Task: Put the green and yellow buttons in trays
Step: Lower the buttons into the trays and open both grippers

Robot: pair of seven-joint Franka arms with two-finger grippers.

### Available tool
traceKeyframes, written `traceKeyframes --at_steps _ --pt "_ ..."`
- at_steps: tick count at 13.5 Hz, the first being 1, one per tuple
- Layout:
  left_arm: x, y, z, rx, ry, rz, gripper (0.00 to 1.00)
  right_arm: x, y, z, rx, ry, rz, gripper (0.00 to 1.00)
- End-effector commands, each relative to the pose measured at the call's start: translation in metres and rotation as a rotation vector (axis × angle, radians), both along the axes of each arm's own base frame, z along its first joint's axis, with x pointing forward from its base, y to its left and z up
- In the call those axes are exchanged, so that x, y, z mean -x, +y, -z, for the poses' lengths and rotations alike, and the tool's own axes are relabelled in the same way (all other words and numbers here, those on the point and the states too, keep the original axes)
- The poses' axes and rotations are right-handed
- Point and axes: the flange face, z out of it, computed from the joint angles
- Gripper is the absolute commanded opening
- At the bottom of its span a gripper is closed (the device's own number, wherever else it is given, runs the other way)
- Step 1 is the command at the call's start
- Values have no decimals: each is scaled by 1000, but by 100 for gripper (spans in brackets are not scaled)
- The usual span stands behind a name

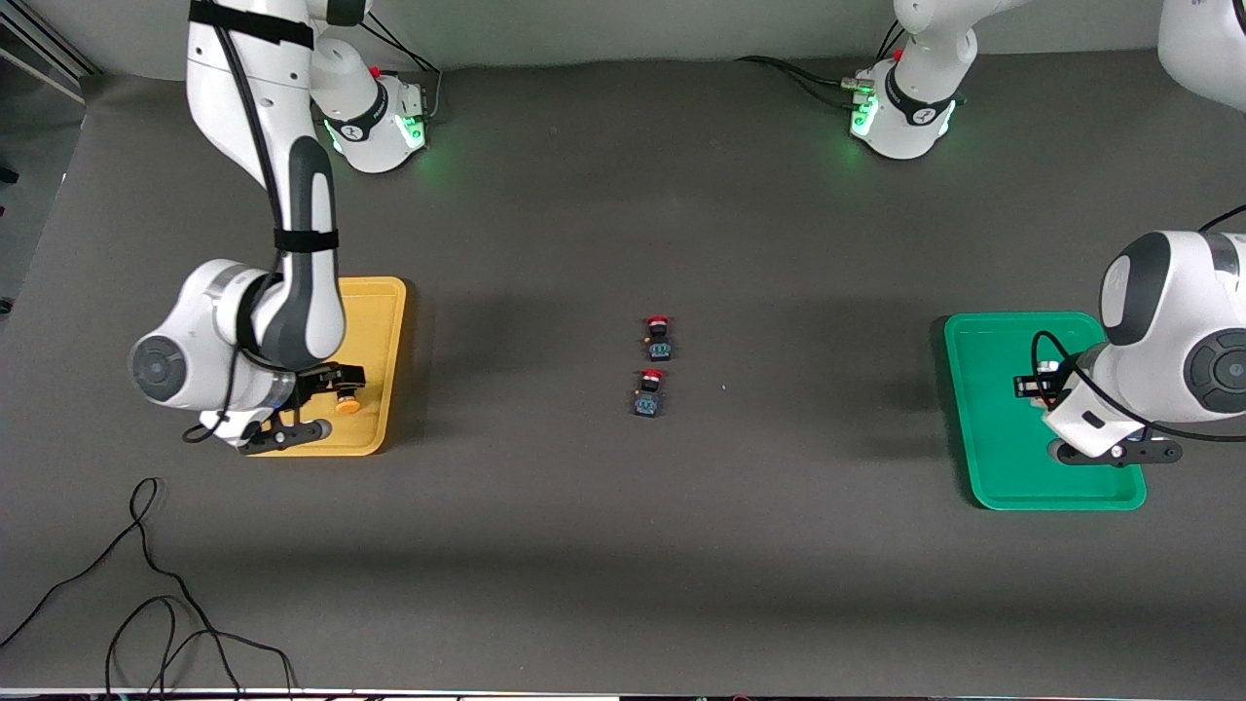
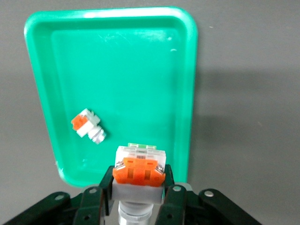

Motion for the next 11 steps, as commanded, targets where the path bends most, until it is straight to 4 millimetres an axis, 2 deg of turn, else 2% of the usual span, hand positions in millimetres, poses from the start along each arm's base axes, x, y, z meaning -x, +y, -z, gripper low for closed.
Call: traceKeyframes --at_steps 1,4,6,8,9,10,11 --pt "30 20 49 21 -70 35 0 -15 -3 -69 -9 3 3 100" --pt "48 43 104 64 -129 23 0 -23 -3 -134 3 12 -19 100" --pt "49 43 120 79 -127 -6 0 -23 -9 -174 3 4 -19 100" --pt "51 39 133 84 -110 -30 0 -23 -7 -199 29 2 -34 100" --pt "51 38 138 84 -104 -27 32 -23 -6 -209 35 -5 -36 100" --pt "50 41 139 77 -105 -19 95 -25 -1 -217 39 -19 -44 100" --pt "51 44 137 71 -104 -20 99 -25 2 -224 47 -28 -56 100"
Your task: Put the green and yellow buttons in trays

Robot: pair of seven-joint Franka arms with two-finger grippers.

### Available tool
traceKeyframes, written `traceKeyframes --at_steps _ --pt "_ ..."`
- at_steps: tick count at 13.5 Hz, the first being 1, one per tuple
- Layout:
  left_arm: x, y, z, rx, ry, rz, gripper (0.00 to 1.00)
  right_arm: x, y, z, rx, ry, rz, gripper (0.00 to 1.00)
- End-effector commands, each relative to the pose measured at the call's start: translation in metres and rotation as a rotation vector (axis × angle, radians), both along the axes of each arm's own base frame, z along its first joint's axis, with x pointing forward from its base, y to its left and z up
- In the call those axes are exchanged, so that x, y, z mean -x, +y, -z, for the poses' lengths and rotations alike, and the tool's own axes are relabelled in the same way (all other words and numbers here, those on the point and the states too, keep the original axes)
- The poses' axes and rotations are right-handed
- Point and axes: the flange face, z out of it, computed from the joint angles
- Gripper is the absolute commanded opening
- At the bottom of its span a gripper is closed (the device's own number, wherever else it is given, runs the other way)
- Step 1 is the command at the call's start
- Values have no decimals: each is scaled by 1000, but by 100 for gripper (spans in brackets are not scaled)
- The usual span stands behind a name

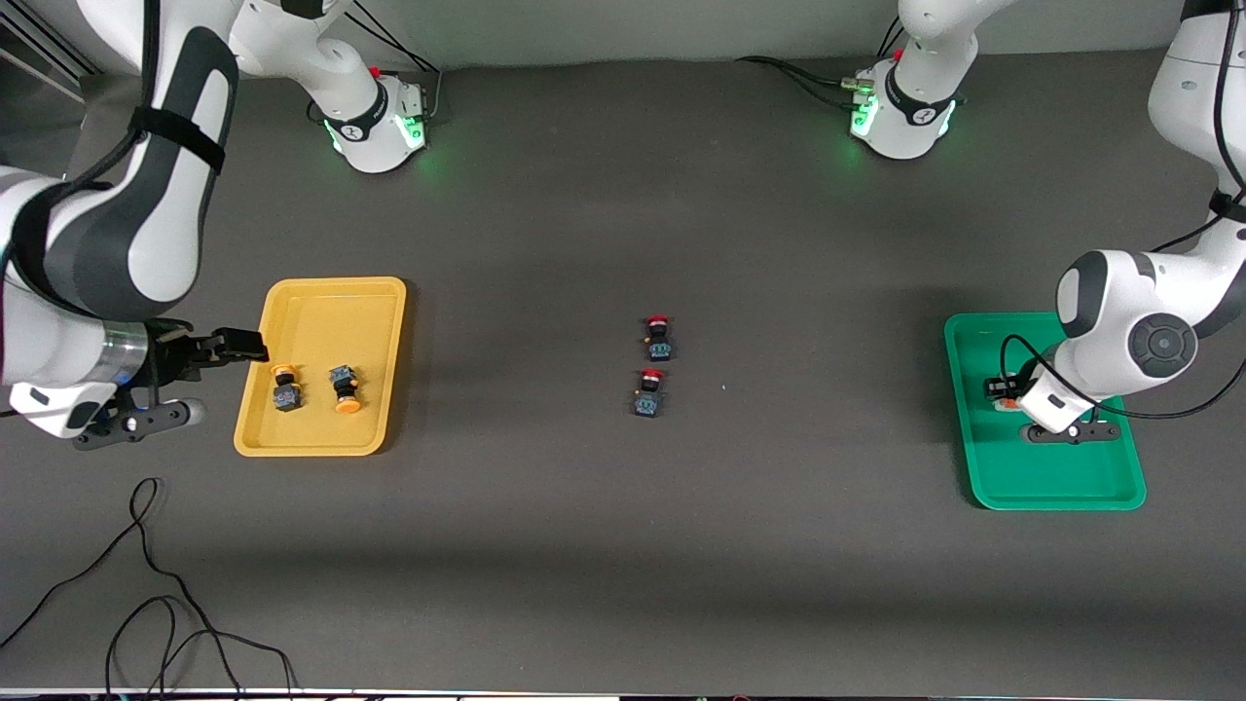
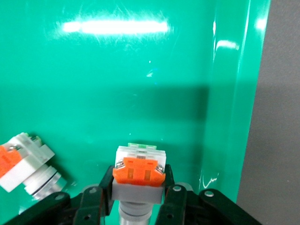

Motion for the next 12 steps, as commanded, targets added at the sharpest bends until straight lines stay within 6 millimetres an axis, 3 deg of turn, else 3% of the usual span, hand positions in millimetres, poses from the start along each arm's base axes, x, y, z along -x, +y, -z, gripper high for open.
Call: traceKeyframes --at_steps 1,2,3,5,9,12 --pt "-3 4 -12 -34 -17 -7 99 5 12 -29 36 -14 4 100" --pt "-6 5 -28 -48 -39 -4 99 9 13 -40 41 -21 47 100" --pt "-9 3 -51 -73 -49 -4 99 12 28 -41 47 -12 61 100" --pt "-15 -9 -114 -139 2 3 99 19 41 -50 72 -11 96 100" --pt "-30 -45 -251 -130 161 -43 99 34 25 -68 52 -13 167 100" --pt "-30 -65 -339 -120 163 -41 99 58 -6 -83 9 -59 211 100"
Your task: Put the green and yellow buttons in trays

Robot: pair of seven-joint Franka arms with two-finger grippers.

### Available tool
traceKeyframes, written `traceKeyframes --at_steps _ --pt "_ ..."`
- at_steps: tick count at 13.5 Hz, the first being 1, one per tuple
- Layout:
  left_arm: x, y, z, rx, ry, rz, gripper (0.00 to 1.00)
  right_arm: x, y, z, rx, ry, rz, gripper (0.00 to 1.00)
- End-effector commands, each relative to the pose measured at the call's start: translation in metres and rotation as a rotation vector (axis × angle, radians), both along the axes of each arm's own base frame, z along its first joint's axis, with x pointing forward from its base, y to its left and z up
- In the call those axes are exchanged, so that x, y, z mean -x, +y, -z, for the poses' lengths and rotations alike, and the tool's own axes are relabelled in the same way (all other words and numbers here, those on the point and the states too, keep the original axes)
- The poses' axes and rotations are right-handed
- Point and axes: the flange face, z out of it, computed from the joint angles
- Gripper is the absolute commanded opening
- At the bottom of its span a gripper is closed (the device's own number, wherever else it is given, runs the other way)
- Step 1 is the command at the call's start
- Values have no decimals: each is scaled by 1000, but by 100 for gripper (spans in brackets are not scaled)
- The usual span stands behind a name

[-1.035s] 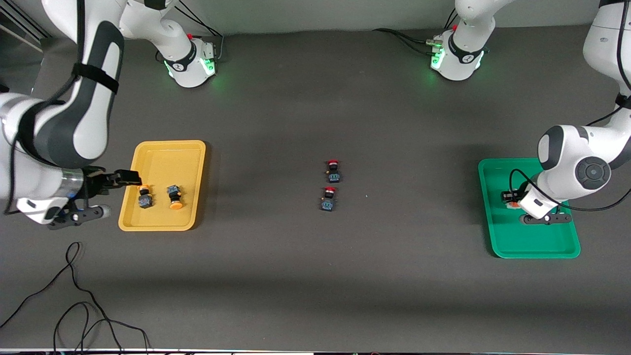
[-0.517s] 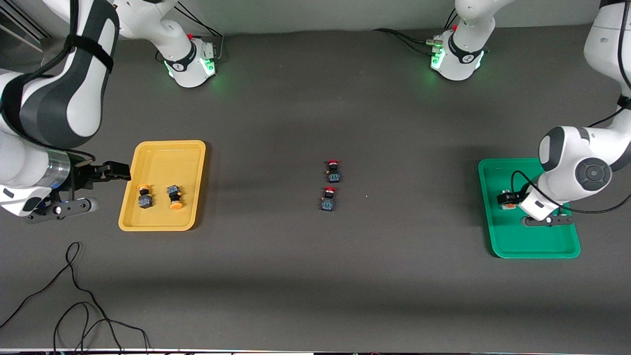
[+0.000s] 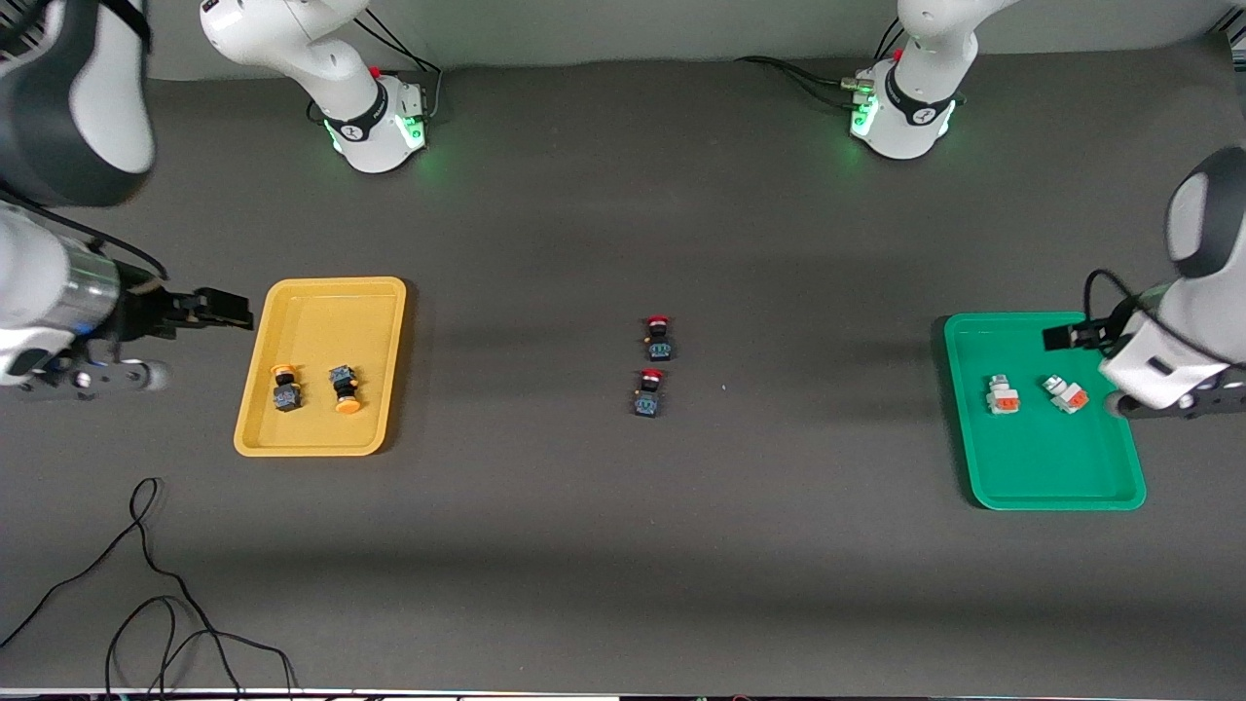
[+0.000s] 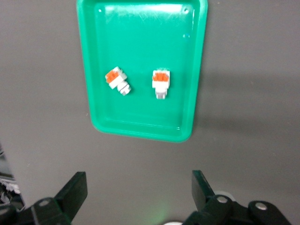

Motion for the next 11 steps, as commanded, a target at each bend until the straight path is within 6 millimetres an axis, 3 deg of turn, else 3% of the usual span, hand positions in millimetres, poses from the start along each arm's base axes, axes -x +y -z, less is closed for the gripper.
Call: traceKeyframes --at_steps 1,2,4,11 --pt "-5 -17 -68 38 -18 -5 99 32 -25 -11 -19 -47 43 100" --pt "-4 -25 -89 45 -42 3 99 35 -32 -15 -7 -56 49 100" --pt "-3 -41 -103 65 -57 28 100 42 -40 -28 -2 -77 59 100" --pt "0 -49 -101 102 -43 29 99 38 -44 -34 46 -93 52 100"
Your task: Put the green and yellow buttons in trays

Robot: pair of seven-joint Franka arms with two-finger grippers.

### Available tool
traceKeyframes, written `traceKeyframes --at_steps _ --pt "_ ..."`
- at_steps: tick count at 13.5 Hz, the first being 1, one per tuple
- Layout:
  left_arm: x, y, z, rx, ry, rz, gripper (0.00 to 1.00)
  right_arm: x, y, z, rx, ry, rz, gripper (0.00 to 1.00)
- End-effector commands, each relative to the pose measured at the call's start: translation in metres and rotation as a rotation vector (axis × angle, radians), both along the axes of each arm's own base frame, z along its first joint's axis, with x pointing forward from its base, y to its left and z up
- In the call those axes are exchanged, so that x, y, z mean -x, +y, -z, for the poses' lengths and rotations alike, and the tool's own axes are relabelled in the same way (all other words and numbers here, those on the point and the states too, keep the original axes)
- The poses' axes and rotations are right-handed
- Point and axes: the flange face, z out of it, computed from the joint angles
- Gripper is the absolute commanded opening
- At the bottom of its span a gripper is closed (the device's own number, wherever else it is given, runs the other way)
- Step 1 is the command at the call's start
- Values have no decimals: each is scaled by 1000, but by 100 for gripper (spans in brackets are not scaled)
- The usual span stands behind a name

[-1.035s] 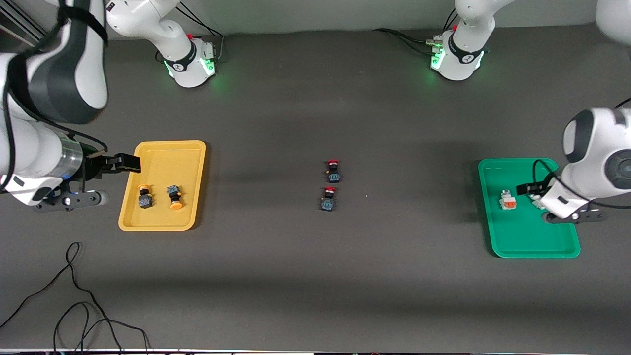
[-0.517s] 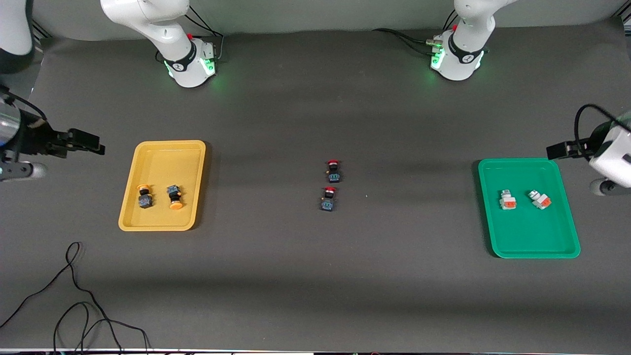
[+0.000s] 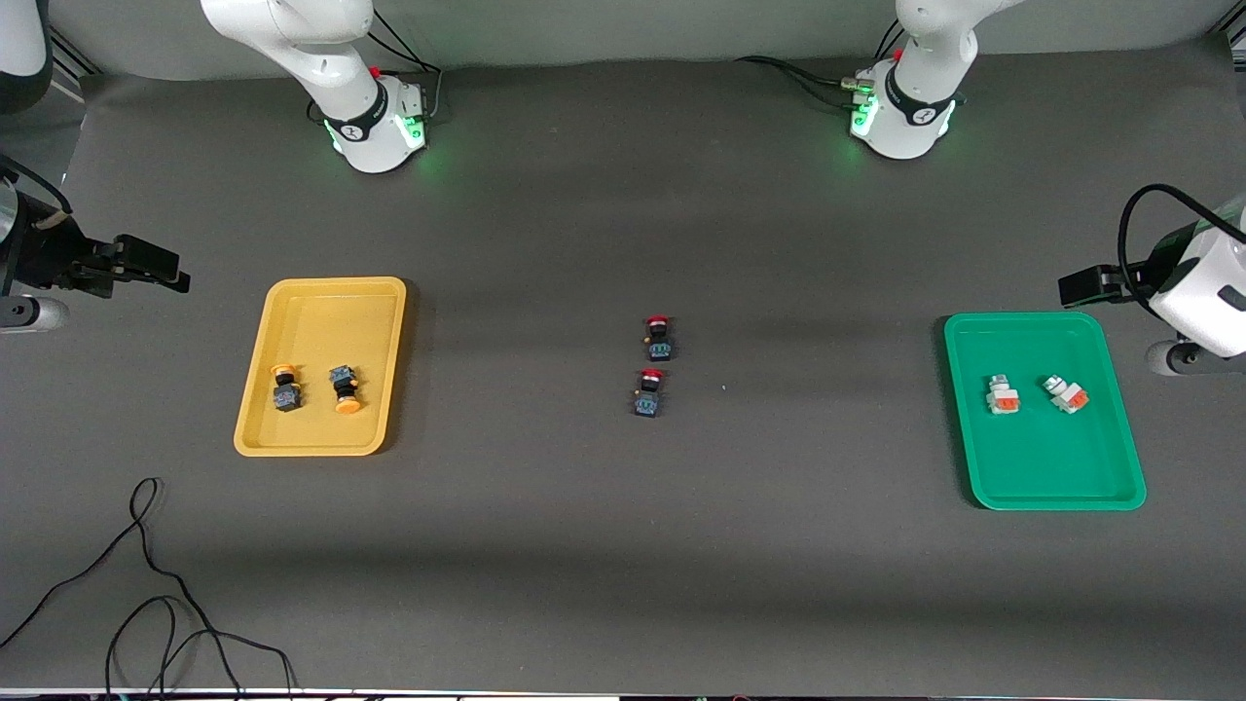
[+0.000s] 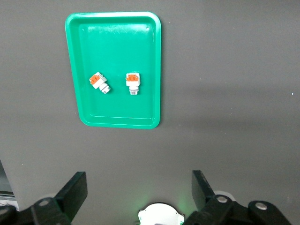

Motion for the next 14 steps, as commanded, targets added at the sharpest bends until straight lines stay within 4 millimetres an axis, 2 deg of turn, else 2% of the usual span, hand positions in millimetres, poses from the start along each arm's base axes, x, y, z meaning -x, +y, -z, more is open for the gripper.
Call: traceKeyframes --at_steps 1,3,4,7,8,12,14 --pt "-1 -1 -5 15 10 -6 99 0 1 -7 36 -24 15 100" --pt "2 -4 -11 24 -1 -6 99 1 1 -8 32 -24 19 100" --pt "5 -14 -14 19 -5 6 99 1 1 -7 32 -21 19 100" --pt "2 -39 -7 -19 3 12 99 1 1 -7 29 -20 22 100" --pt "2 -41 -6 -15 3 3 99 2 1 -8 29 -21 22 100" --pt "12 -22 -17 19 -41 60 98 1 1 -6 26 -18 22 100" --pt "30 -16 -11 44 -108 70 98 0 -1 -4 24 -14 27 100"
